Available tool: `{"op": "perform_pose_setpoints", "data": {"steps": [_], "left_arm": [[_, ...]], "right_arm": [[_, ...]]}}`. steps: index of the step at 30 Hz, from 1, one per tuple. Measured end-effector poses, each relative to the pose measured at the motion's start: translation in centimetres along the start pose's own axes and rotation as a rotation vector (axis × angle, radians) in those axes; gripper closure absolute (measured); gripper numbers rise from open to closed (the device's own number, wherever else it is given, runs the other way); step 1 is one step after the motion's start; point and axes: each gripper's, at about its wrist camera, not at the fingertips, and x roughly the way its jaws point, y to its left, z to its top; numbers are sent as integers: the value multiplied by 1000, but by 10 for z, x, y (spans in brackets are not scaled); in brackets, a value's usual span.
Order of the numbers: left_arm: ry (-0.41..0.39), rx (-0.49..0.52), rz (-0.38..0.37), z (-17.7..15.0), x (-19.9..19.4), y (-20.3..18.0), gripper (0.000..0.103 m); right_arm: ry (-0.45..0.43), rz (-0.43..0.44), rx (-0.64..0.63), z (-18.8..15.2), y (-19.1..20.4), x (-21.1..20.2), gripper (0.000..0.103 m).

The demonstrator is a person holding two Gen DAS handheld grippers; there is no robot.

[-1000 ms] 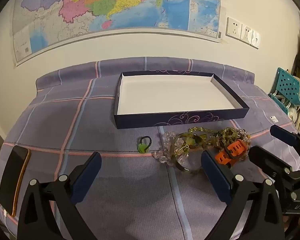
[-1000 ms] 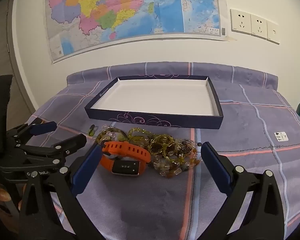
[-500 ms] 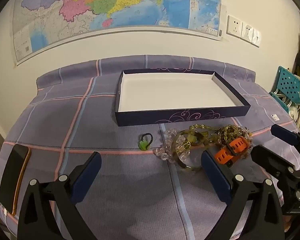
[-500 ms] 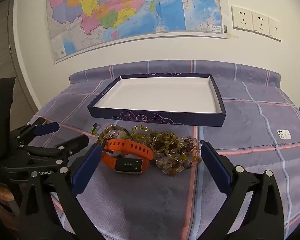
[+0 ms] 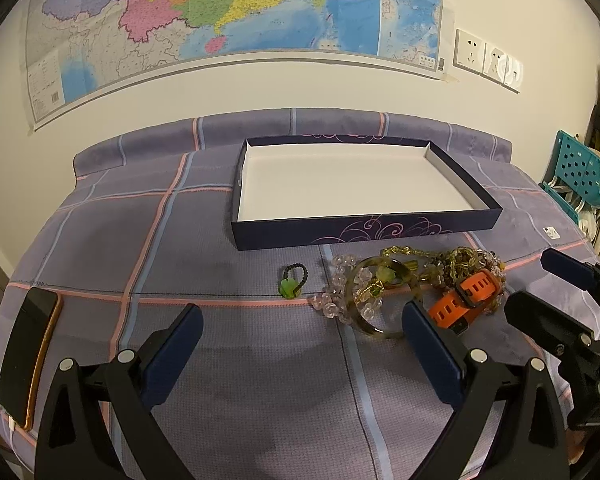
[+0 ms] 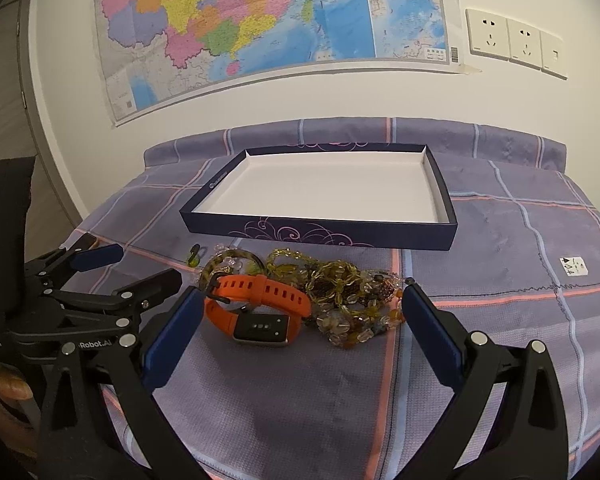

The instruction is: Organize jewelry

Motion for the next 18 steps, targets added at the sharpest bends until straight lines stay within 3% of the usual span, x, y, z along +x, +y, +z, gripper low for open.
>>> {"op": "perform_pose_setpoints", "data": {"steps": [18], "left_arm": [[8,7,3,-3,1,-4,7]], "right_arm": [[9,20,-4,-1,0,1,7]]}}
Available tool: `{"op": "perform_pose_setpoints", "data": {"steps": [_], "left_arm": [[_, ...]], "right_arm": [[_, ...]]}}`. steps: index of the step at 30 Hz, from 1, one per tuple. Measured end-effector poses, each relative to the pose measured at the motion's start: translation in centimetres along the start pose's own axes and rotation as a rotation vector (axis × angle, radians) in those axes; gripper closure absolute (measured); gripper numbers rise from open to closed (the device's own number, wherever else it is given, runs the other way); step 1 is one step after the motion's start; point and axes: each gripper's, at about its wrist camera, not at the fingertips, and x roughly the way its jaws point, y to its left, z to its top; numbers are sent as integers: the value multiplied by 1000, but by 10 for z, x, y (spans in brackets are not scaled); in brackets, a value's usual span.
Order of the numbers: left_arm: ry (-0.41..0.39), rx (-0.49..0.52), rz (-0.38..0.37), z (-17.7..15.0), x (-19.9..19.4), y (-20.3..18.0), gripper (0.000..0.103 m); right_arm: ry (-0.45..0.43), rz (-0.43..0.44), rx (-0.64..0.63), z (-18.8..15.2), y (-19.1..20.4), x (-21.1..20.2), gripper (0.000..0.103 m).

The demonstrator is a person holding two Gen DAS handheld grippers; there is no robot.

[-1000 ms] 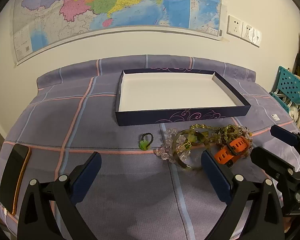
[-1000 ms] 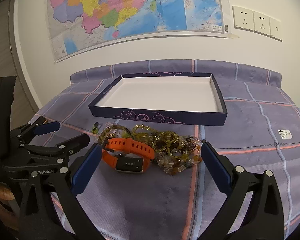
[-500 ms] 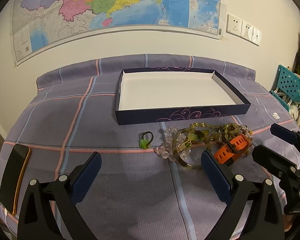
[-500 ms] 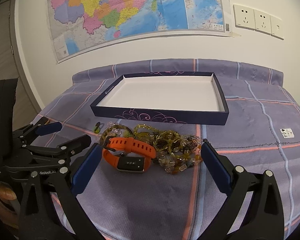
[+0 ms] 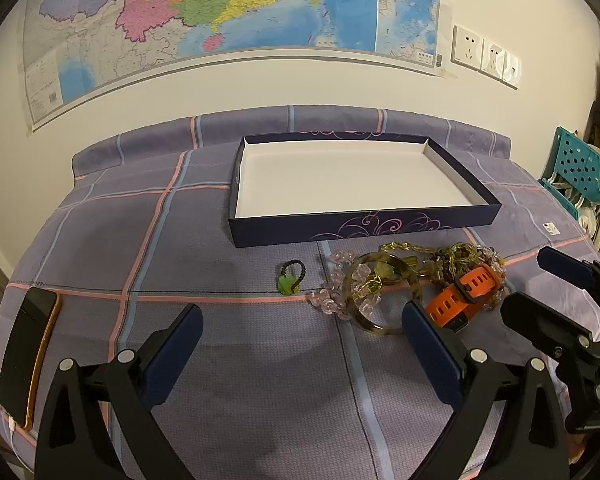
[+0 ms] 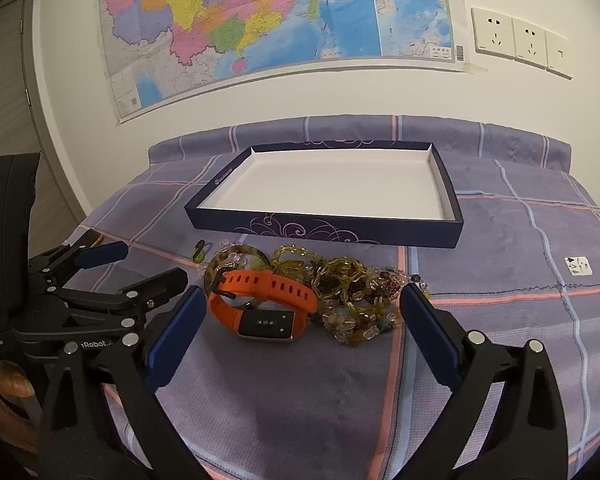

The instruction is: Organize jewelry

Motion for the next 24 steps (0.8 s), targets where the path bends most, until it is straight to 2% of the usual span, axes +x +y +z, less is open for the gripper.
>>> {"op": "perform_pose_setpoints", "data": {"steps": [24], "left_arm": [[10,-6,-4,-3,2,1,7]], "right_arm": [[19,5,5,-3,-2,4,13]]}}
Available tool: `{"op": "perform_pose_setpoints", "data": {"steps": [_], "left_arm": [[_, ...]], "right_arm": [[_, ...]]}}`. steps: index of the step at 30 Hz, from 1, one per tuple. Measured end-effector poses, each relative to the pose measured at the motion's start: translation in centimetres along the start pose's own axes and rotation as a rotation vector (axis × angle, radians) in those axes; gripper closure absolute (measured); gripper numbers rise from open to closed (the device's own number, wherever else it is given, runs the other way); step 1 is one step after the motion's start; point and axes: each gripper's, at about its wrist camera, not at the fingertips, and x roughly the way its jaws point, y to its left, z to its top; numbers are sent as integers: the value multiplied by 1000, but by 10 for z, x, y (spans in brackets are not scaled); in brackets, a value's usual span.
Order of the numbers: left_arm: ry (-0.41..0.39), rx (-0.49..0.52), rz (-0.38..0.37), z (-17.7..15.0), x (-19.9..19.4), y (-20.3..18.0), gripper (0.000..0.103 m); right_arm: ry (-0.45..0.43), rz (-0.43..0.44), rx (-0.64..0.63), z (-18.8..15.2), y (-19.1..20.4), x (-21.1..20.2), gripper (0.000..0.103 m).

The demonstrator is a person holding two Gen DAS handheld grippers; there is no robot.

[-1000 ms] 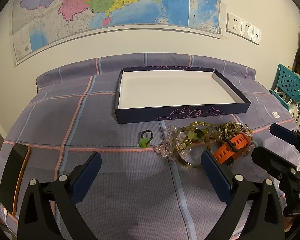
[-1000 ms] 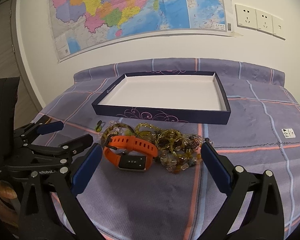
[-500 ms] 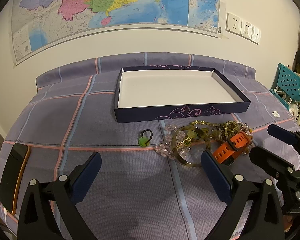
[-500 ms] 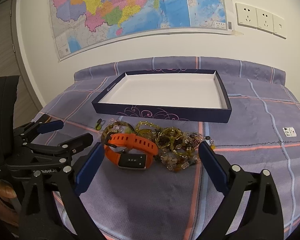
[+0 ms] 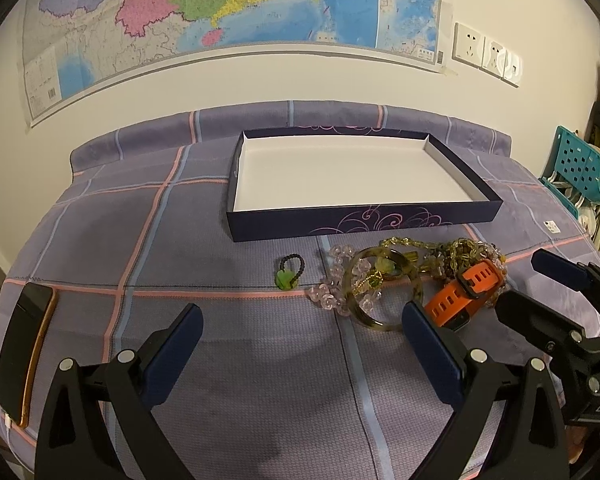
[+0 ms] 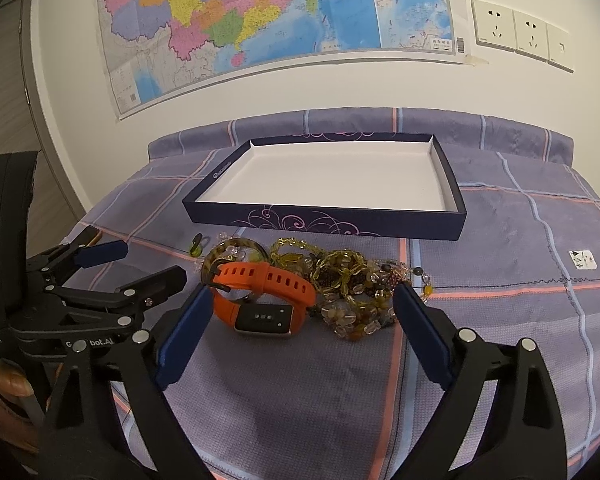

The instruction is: Organize jewelry

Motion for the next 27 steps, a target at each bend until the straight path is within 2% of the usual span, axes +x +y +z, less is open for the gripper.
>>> {"op": "perform_pose_setpoints", "data": {"steps": [27], "left_arm": [[14,0,-2,-2,5,-1,7]], "right_arm": [[7,3,5,-1,-2,4,16]]}}
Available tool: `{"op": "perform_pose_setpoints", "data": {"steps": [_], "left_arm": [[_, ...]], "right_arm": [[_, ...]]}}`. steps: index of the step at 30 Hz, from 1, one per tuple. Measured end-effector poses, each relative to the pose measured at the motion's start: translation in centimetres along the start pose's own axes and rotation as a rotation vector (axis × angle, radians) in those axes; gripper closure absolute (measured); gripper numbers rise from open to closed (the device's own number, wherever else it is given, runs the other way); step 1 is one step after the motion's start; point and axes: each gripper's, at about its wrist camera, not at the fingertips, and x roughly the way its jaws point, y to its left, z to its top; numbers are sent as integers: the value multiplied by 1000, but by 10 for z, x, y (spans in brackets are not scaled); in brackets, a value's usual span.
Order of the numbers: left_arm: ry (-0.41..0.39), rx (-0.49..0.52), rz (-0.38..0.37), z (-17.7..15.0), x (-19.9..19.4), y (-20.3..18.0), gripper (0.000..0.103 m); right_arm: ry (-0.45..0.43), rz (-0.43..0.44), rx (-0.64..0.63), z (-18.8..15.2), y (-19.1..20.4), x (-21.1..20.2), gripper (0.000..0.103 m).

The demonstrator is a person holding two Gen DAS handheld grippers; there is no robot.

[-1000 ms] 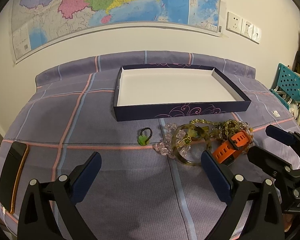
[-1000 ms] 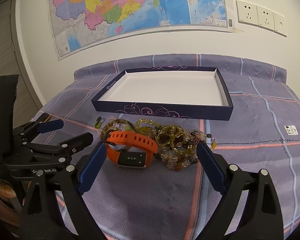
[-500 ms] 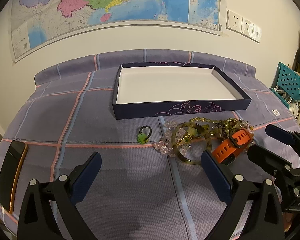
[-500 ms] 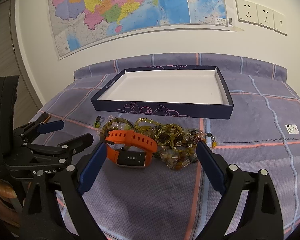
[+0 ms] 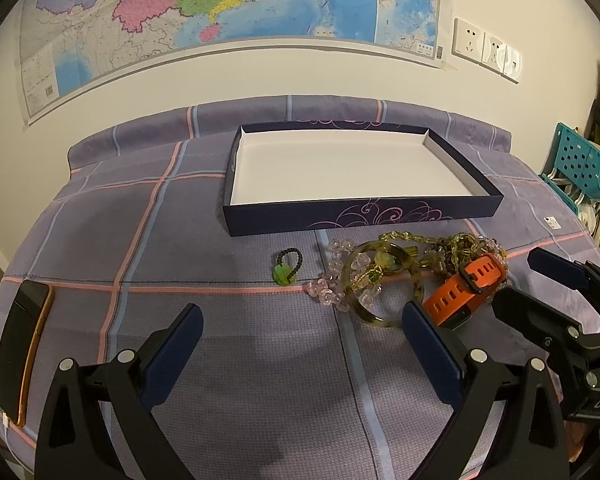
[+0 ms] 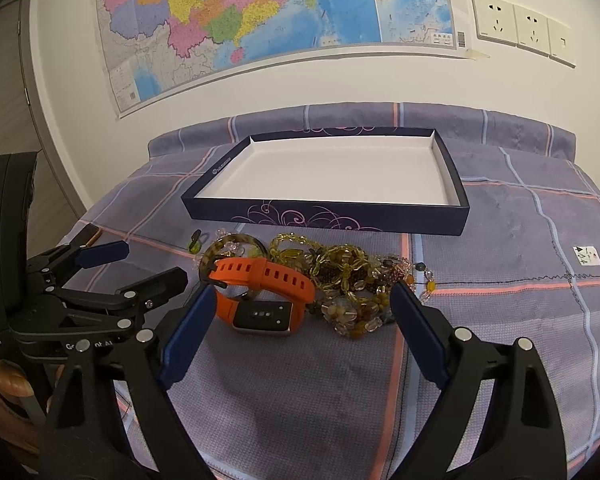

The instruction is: Organize jewelry

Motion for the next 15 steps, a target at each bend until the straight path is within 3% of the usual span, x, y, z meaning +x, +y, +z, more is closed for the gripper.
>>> {"op": "perform_pose_setpoints", "data": {"steps": [15], "left_arm": [[4,3,0,-1,2,0,7]], "right_arm": [[1,1,4,-2,0,3,17]]}}
